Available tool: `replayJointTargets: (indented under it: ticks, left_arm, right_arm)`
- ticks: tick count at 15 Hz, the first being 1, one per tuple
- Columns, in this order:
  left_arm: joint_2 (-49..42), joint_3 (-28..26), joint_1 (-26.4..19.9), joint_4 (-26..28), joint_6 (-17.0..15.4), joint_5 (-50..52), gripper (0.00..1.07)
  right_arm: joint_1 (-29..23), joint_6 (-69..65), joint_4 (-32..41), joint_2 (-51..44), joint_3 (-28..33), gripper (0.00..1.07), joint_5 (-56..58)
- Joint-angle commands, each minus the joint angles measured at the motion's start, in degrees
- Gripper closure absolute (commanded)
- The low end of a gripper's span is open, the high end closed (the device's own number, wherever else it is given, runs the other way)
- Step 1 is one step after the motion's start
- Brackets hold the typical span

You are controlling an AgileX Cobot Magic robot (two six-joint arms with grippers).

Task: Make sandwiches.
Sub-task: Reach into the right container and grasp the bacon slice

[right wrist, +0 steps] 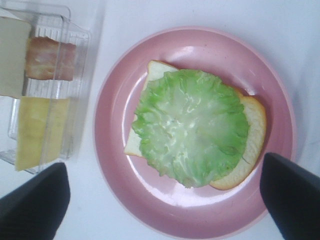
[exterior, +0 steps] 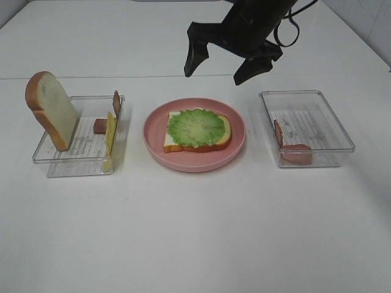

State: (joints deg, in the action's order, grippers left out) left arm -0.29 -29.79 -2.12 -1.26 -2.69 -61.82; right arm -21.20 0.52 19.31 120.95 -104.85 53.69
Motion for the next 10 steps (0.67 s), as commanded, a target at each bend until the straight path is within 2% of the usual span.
replayJointTargets:
  ticks: [1, 3, 5, 7, 10]
  left_arm:
    - [-0.9, 0.2, 0.2, -0.4, 0.1, 0.2, 0.04]
    - [-0.9, 0.2, 0.2, -0.4, 0.1, 0.2, 0.04]
    - [-0.9, 0.2, 0.2, -0.4, 0.1, 0.2, 0.04]
    - [-0.9, 0.2, 0.2, -0.4, 0.1, 0.2, 0.04]
    - [-0.9, 0.2, 0.2, -0.4, 0.1, 0.2, 0.04]
  right_arm:
    - [-0.1, -1.4, -1.1, -3.7, 0.1, 0.08, 2.4]
    - [-0.1, -4.8, -5.8, -6.3, 0.1, 0.08, 6.9]
    - [-0.1, -12.4, -16.5, -6.7, 0.1, 0.08, 15.7]
    - [-0.1, -13.9, -21.3, -6.2, 0.1, 0.08, 21.5]
    - [-0.1, -14.4, -22.4, -5.9, 0.2, 0.09, 22.5]
